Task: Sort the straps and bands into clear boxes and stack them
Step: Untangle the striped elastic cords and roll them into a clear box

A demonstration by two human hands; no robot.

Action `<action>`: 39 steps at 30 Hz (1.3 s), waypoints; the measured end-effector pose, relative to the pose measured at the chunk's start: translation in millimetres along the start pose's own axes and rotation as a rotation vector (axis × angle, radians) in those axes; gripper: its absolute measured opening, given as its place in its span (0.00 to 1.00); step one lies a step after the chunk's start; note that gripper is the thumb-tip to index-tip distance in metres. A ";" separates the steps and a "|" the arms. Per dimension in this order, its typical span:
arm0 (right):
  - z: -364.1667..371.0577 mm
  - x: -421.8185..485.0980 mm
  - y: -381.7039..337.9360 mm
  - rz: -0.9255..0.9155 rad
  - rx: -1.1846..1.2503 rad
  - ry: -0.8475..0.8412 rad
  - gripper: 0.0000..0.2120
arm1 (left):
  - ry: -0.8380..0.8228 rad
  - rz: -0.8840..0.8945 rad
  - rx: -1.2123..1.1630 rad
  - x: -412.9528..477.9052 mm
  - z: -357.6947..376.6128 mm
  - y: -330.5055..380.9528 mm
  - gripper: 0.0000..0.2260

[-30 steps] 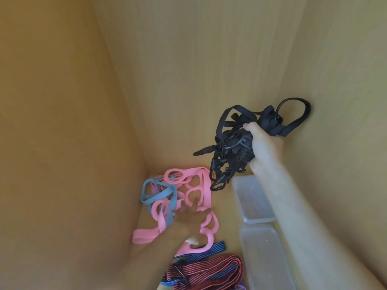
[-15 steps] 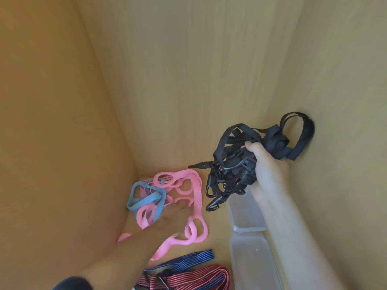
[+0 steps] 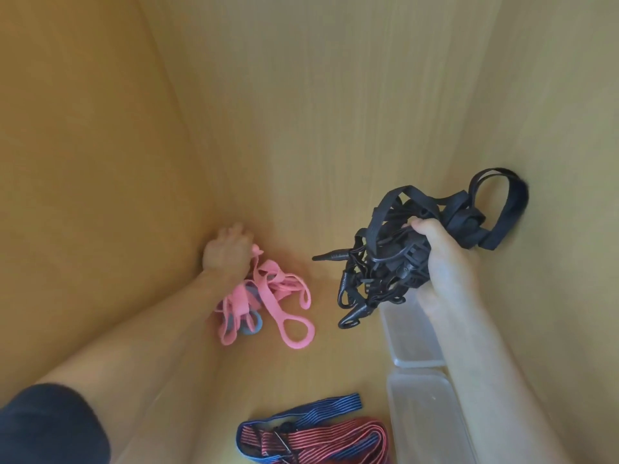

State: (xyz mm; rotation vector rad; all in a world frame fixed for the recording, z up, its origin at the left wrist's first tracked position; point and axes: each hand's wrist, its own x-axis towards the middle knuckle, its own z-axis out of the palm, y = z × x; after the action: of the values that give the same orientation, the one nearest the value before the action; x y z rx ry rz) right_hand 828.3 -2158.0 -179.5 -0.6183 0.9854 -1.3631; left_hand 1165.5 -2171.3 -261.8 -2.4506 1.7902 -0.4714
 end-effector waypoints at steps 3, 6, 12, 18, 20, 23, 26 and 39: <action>-3.8 -2.7 5.0 -0.005 -0.023 0.005 0.22 | -0.023 0.089 0.003 -16.3 23.7 26.1 0.16; -11.5 -6.3 10.8 0.007 -0.044 0.025 0.21 | -0.229 0.192 -0.072 -42.9 59.2 56.6 0.25; -26.3 -12.6 17.1 0.002 -0.075 0.059 0.18 | -0.482 0.254 -0.092 -64.3 69.0 101.8 0.39; -33.1 -14.6 23.8 0.014 -0.066 0.029 0.15 | -0.421 0.515 0.105 -56.9 48.0 136.1 0.47; -35.9 -5.2 27.3 0.025 -0.072 0.022 0.16 | -0.406 0.610 0.138 -60.2 55.7 141.4 0.44; -39.6 11.0 17.1 0.133 -0.150 0.003 0.06 | -0.412 0.626 0.195 -61.2 69.9 143.8 0.39; -38.7 8.2 23.1 0.090 -0.199 -0.012 0.03 | -0.449 0.572 0.235 -56.7 76.2 143.2 0.41; -7.1 -10.4 32.5 0.108 -0.125 -0.262 0.02 | -0.407 0.487 0.364 -46.7 67.2 78.6 0.31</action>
State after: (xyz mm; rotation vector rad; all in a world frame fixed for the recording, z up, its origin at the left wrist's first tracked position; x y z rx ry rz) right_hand 839.6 -2141.7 -208.2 -0.8041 0.8822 -1.0996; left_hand 1099.7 -2160.6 -353.6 -1.6502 1.8324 -0.2093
